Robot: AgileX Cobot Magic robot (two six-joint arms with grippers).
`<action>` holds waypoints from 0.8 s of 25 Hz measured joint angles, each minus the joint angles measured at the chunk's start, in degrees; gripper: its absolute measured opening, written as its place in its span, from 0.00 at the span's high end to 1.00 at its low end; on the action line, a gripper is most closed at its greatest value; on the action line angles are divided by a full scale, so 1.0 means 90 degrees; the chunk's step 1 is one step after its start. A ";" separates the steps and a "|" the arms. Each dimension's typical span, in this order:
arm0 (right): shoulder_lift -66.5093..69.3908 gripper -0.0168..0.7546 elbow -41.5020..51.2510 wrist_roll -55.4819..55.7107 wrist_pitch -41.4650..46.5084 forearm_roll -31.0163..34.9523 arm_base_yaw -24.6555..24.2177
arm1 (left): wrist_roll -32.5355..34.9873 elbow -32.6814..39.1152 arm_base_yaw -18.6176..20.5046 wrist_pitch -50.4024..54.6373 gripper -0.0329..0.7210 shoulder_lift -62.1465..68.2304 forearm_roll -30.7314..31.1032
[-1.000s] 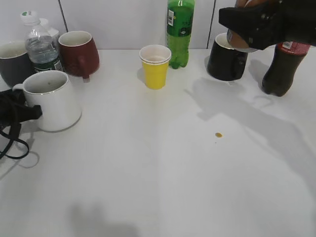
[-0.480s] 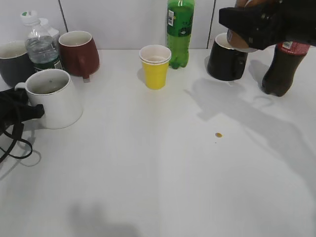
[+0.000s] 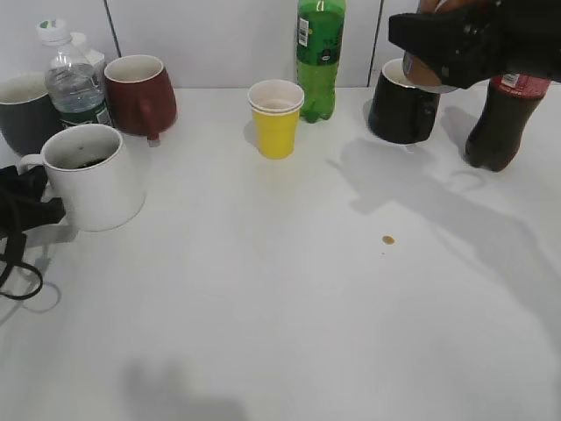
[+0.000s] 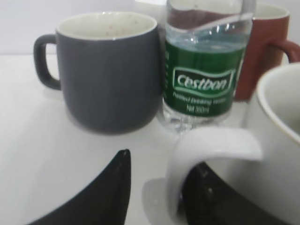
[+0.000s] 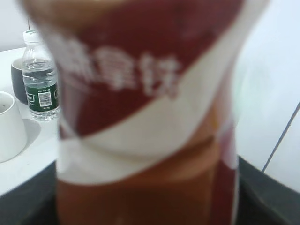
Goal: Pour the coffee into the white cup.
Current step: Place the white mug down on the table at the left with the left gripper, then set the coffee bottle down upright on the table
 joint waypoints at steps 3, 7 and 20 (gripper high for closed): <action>0.0000 0.29 0.0000 0.0000 0.0000 0.0006 0.0000 | 0.0000 0.0231 0.0000 0.0006 0.58 -0.0169 0.0000; 0.0000 0.30 0.0000 0.0000 0.0000 0.0006 0.0000 | 0.0000 0.0425 0.0000 0.0041 0.58 -0.0384 0.0053; 0.0000 0.29 0.0000 0.0000 0.0651 0.0281 0.0000 | -0.0118 0.1006 -0.0006 0.0100 0.54 -0.1479 0.1082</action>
